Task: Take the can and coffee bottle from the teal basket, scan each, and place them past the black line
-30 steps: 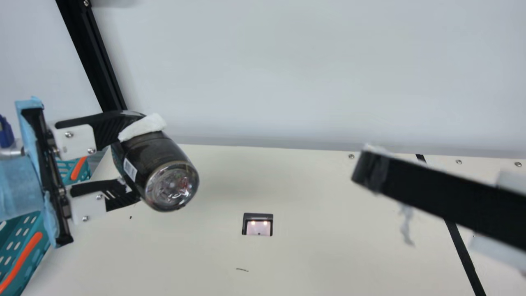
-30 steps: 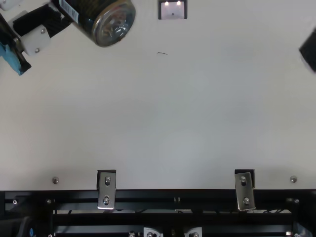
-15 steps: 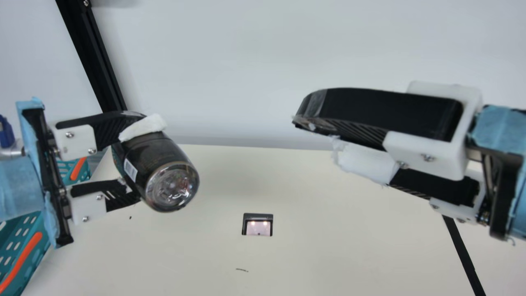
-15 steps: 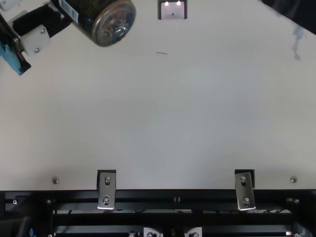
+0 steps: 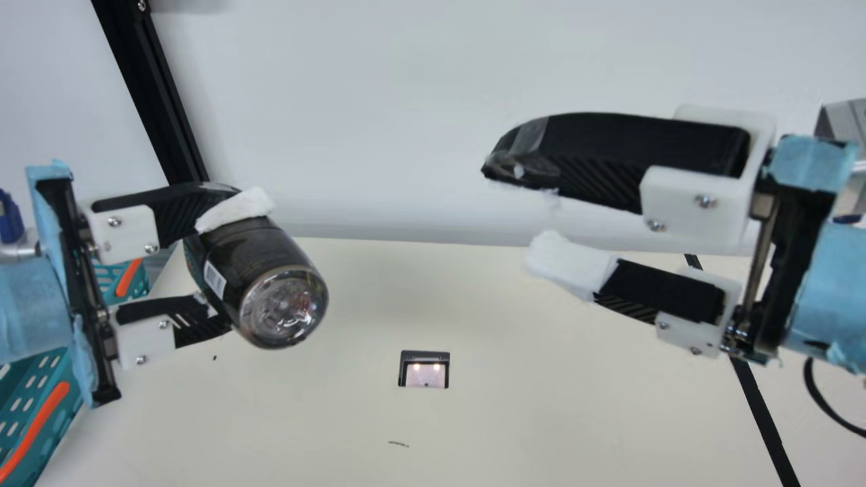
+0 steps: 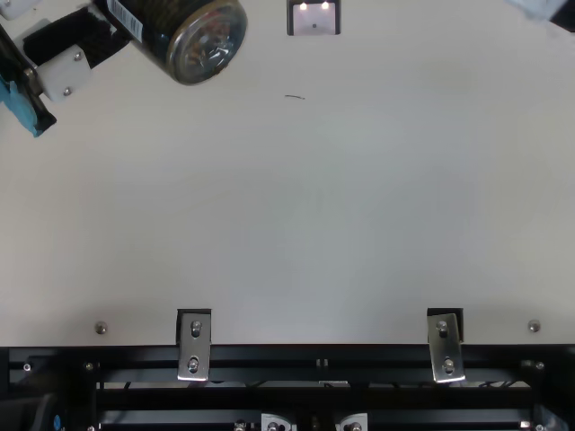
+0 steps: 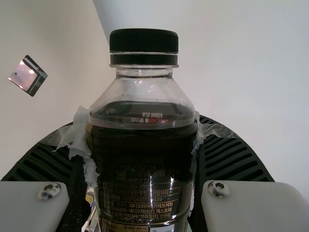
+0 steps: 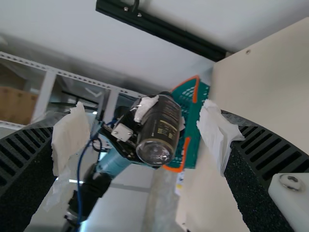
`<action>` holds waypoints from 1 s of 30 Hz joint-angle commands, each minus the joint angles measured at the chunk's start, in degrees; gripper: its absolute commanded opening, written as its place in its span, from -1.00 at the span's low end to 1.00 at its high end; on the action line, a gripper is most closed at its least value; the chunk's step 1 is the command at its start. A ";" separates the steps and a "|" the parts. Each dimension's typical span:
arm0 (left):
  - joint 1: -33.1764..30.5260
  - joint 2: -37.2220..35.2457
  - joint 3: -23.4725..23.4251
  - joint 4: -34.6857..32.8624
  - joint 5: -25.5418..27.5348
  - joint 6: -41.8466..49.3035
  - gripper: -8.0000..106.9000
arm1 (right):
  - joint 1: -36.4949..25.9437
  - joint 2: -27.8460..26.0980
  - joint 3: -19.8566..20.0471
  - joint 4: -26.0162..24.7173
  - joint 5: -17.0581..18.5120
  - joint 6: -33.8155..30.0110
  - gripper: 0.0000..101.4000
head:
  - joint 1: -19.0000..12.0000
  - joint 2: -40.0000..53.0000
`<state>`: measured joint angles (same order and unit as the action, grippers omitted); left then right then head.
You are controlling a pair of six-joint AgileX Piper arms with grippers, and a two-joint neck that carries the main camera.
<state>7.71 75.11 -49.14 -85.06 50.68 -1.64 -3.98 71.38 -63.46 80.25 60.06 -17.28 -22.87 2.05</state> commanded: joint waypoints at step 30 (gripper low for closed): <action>0.00 0.00 0.00 0.00 0.00 0.00 -0.68 | 6.04 22.16 -9.28 18.45 9.84 4.18 1.00 | -1.90 -0.19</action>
<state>7.71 75.11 -49.14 -85.06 50.68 -1.64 1.77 93.33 -72.63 98.98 69.92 -13.45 -22.87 2.05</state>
